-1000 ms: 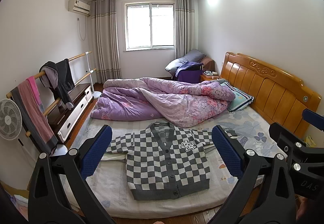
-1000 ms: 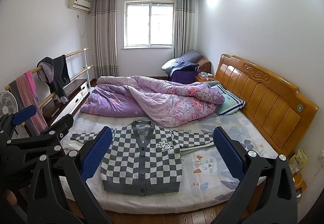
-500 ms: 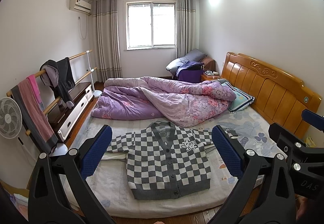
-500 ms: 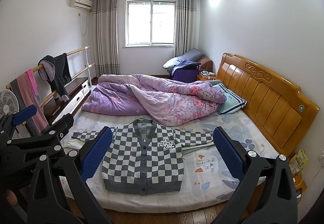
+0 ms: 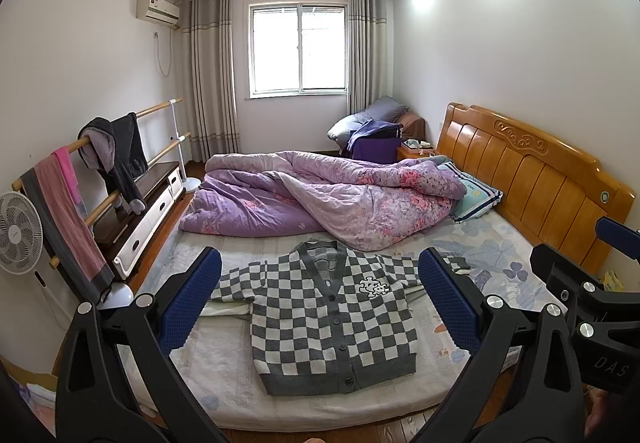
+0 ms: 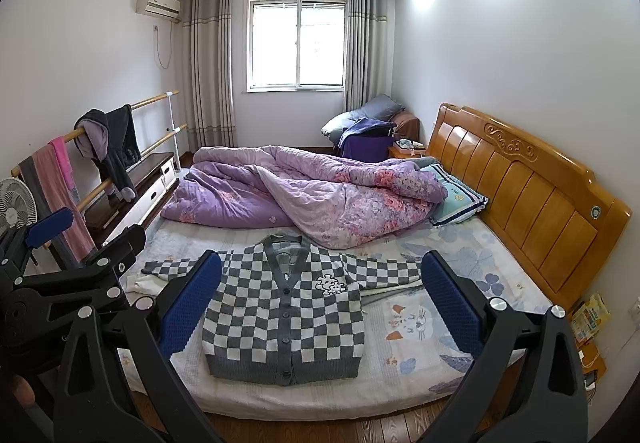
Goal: Fold large clothes
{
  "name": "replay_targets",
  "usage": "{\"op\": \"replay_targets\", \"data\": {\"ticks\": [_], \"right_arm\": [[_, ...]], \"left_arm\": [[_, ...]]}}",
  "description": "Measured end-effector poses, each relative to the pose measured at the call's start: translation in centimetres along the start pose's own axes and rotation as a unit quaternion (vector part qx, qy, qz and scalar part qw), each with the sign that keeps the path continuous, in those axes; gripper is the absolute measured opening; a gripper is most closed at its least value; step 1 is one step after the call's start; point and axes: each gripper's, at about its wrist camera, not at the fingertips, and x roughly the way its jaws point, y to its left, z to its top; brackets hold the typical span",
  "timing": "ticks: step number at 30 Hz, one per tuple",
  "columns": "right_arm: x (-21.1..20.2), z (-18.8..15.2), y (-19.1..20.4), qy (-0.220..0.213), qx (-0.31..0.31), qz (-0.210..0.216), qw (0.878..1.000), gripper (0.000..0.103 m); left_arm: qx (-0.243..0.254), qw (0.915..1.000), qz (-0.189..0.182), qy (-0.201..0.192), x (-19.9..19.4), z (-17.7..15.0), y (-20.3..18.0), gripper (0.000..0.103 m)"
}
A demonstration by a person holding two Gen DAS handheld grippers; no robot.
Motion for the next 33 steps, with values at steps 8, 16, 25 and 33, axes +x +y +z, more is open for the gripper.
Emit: {"op": "replay_targets", "data": {"ticks": [8, 16, 25, 33], "right_arm": [[-0.08, 0.05, -0.02, 0.0, 0.0, 0.0, 1.0, 0.096], [-0.01, -0.02, -0.04, -0.001, 0.0, 0.0, 1.0, 0.096], [0.06, -0.01, 0.01, 0.0, 0.0, 0.001, 1.0, 0.096], [0.23, -0.1, 0.2, 0.001, 0.001, 0.0, 1.0, 0.096]], "left_arm": [[0.0, 1.0, 0.0, 0.001, -0.06, 0.07, 0.15, 0.098], [0.0, 1.0, -0.001, 0.0, 0.0, 0.08, 0.17, 0.098], [0.0, 1.0, -0.001, 0.001, -0.01, 0.29, 0.2, 0.098], [-0.001, 1.0, 0.001, 0.0, 0.17, 0.01, 0.3, 0.098]]}}
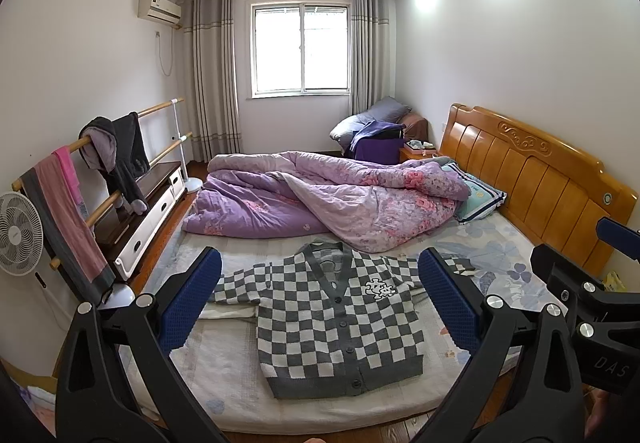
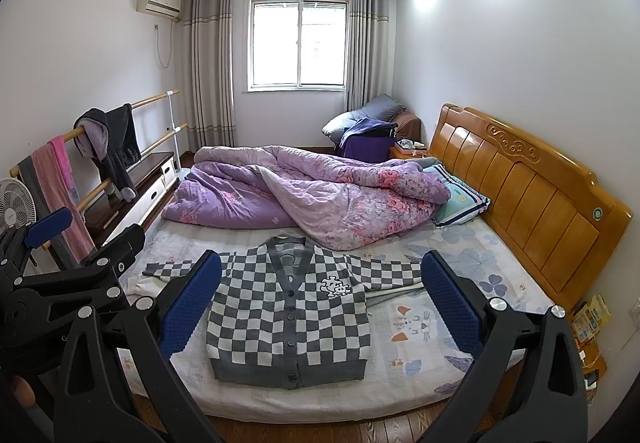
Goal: Fold large clothes
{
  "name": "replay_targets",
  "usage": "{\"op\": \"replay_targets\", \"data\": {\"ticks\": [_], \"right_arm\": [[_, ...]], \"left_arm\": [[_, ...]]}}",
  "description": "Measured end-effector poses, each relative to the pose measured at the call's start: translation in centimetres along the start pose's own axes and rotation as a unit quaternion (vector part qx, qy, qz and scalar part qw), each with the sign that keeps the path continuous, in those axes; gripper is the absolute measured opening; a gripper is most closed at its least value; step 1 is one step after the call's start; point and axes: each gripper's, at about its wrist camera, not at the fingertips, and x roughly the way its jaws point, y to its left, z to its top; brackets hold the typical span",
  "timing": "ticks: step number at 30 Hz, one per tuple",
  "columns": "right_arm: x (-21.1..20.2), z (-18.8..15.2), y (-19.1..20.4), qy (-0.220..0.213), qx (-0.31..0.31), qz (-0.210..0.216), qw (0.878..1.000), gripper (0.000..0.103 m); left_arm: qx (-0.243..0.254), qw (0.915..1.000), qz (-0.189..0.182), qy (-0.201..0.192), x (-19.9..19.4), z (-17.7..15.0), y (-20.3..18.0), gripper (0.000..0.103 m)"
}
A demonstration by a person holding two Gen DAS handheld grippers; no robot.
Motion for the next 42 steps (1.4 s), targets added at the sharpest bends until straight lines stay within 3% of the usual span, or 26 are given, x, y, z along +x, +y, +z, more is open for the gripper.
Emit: {"op": "replay_targets", "data": {"ticks": [28, 35, 42], "right_arm": [[4.3, -0.7, 1.7, 0.03, 0.006, -0.009, 0.999, 0.096], [8.5, -0.3, 1.0, 0.041, 0.001, 0.007, 0.999, 0.096], [16.5, 2.3, -1.4, 0.062, -0.008, 0.039, 0.997, 0.096]], "left_arm": [[0.004, 0.9995, -0.009, 0.031, 3.9, -1.4, 3.5, 0.098], [0.002, 0.9991, 0.009, 0.041, 8.6, -0.9, 2.7, 0.098], [-0.01, 0.9974, 0.026, 0.067, 15.9, 1.2, 0.7, 0.098]]}}
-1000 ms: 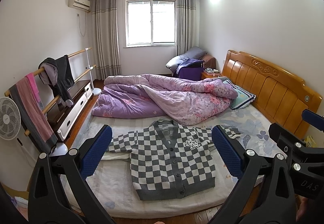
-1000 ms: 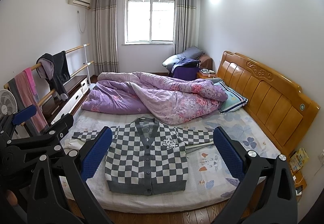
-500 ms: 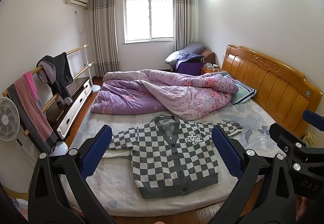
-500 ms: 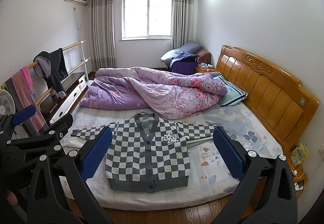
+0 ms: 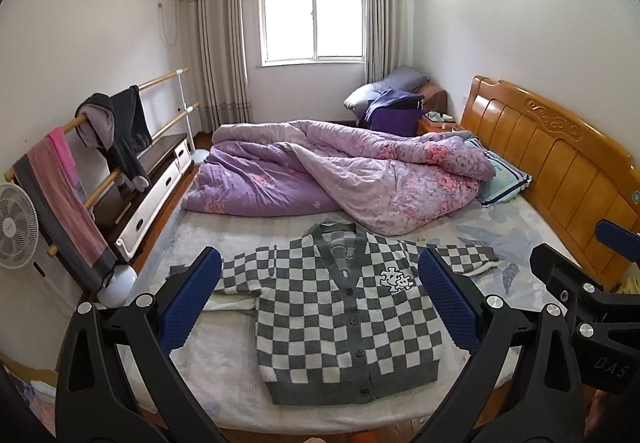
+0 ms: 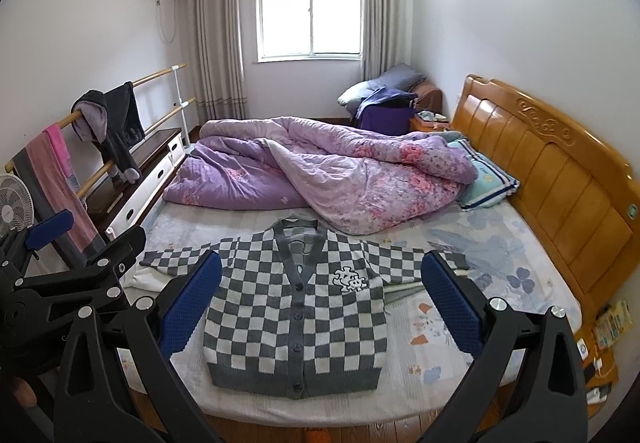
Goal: Fold large clothes
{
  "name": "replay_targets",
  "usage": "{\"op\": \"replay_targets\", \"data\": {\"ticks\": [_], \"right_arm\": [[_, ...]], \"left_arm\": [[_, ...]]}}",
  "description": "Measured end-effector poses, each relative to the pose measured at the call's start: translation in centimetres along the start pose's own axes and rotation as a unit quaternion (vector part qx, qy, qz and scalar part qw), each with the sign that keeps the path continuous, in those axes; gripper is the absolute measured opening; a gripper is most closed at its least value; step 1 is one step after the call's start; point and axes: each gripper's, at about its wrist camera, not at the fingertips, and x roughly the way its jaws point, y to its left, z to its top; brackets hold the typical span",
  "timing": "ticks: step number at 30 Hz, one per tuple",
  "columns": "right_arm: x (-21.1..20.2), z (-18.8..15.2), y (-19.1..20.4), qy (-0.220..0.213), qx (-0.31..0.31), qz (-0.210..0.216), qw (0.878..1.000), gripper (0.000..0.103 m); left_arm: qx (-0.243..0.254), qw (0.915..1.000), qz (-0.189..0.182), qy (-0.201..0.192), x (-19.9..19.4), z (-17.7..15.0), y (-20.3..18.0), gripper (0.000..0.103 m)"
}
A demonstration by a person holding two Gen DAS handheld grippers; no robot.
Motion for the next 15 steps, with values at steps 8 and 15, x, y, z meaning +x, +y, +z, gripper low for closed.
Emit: {"op": "replay_targets", "data": {"ticks": [8, 15], "right_arm": [[7.8, 3.7, -2.4, 0.022, -0.017, 0.023, 0.999, 0.096], [15.2, 3.9, 0.0, 0.073, -0.028, 0.054, 0.995, 0.096]], "left_arm": [[-0.015, 0.9995, 0.022, 0.015, 8.8, 3.6, -2.3, 0.098], [-0.032, 0.998, 0.04, 0.038, 15.9, 3.1, 0.1, 0.098]]}}
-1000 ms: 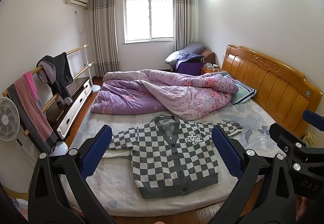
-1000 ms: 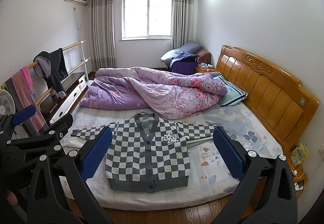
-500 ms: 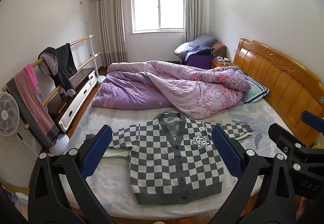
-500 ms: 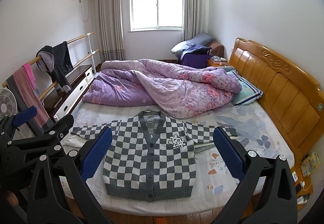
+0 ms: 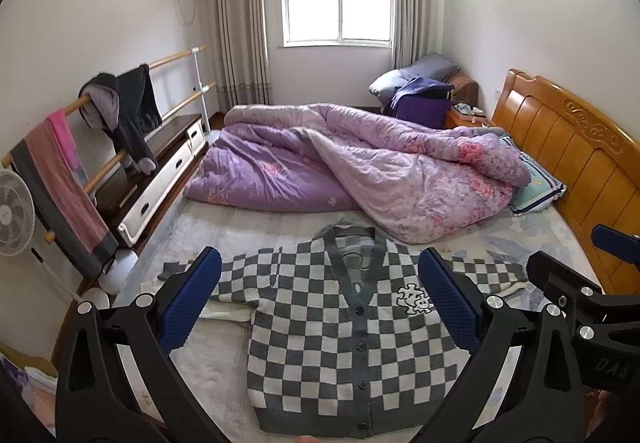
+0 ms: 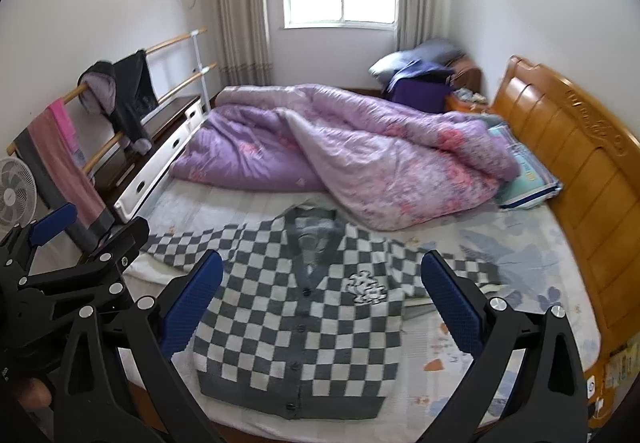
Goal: Fold large clothes
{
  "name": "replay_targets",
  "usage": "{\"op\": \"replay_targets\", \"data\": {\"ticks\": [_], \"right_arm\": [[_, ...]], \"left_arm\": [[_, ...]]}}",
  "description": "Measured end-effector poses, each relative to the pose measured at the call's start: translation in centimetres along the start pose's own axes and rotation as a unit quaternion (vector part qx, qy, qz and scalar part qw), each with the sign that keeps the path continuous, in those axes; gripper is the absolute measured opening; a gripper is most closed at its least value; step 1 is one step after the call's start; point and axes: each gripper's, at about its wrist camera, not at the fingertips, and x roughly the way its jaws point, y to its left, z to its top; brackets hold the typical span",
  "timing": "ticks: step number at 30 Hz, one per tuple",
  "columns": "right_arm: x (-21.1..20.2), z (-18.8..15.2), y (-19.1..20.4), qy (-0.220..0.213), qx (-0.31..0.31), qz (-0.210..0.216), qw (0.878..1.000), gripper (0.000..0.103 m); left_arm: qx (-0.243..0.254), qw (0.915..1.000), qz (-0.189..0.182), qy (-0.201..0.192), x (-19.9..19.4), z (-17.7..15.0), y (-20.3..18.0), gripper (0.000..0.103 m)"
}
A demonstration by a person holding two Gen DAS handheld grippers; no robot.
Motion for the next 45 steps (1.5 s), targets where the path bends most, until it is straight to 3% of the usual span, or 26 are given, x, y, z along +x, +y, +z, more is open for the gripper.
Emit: {"op": "replay_targets", "data": {"ticks": [4, 12, 16, 19, 20, 23, 24, 26, 30, 31, 34, 36, 38, 40, 42, 45], "right_arm": [[5.2, 0.4, 2.6, 0.036, -0.012, 0.009, 0.999, 0.096], [18.8, -1.1, 11.4, 0.113, -0.056, 0.017, 0.992, 0.096], [25.4, -2.0, 15.4, 0.139, -0.018, 0.043, 0.989, 0.096], [30.1, -2.6, 18.1, 0.165, -0.01, 0.029, 0.986, 0.095], [31.6, -2.8, 18.9, 0.173, -0.011, 0.021, 0.985, 0.095], [36.3, -3.5, 21.5, 0.186, -0.022, 0.007, 0.982, 0.095], [37.6, -3.8, 22.0, 0.192, -0.025, 0.006, 0.981, 0.095], [40.9, -4.5, 23.1, 0.203, -0.031, 0.012, 0.979, 0.095], [46.5, -5.6, 24.2, 0.224, -0.017, 0.024, 0.974, 0.095], [47.5, -5.8, 24.2, 0.227, -0.013, 0.026, 0.973, 0.092], [50.4, -6.4, 24.4, 0.235, -0.005, 0.032, 0.971, 0.071], [52.8, -7.1, 24.2, 0.248, 0.002, 0.046, 0.968, 0.062], [54.3, -7.5, 24.1, 0.259, 0.011, 0.053, 0.964, 0.054], [56.2, -8.1, 23.7, 0.269, 0.025, 0.059, 0.961, 0.04], [57.8, -8.6, 23.2, 0.28, 0.045, 0.058, 0.957, 0.037], [60.1, -9.5, 22.0, 0.301, 0.082, 0.06, 0.948, 0.023]], "left_arm": [[-0.022, 0.9993, -0.014, 0.027, 5.0, -1.2, 3.3, 0.098], [-0.071, 0.9881, -0.039, 0.131, 18.3, -5.9, 14.5, 0.098], [-0.141, 0.9681, -0.06, 0.198, 26.4, -9.2, 24.2, 0.098], [-0.204, 0.9512, -0.063, 0.222, 31.2, -11.6, 31.2, 0.098], [-0.232, 0.9418, -0.052, 0.238, 33.7, -12.7, 34.5, 0.098], [-0.287, 0.926, -0.05, 0.24, 38.3, -14.9, 40.8, 0.098], [-0.314, 0.9157, -0.046, 0.246, 40.3, -15.9, 43.3, 0.098], [-0.353, 0.9, -0.039, 0.253, 43.4, -17.5, 46.6, 0.098], [-0.414, 0.8764, -0.035, 0.243, 48.8, -20.0, 51.6, 0.098], [-0.425, 0.8702, -0.03, 0.247, 50.3, -20.6, 52.7, 0.098], [-0.432, 0.8672, -0.022, 0.246, 52.9, -21.5, 53.8, 0.098], [-0.44, 0.8618, -0.017, 0.253, 55.1, -22.7, 54.5, 0.097], [-0.448, 0.8563, -0.019, 0.257, 56.8, -23.6, 55.2, 0.085], [-0.452, 0.8529, -0.02, 0.26, 58.0, -24.4, 55.6, 0.083], [-0.45, 0.8531, -0.014, 0.263, 58.9, -24.9, 55.9, 0.077], [-0.441, 0.8564, 0.01, 0.268, 59.5, -25.4, 56.6, 0.054]]}}
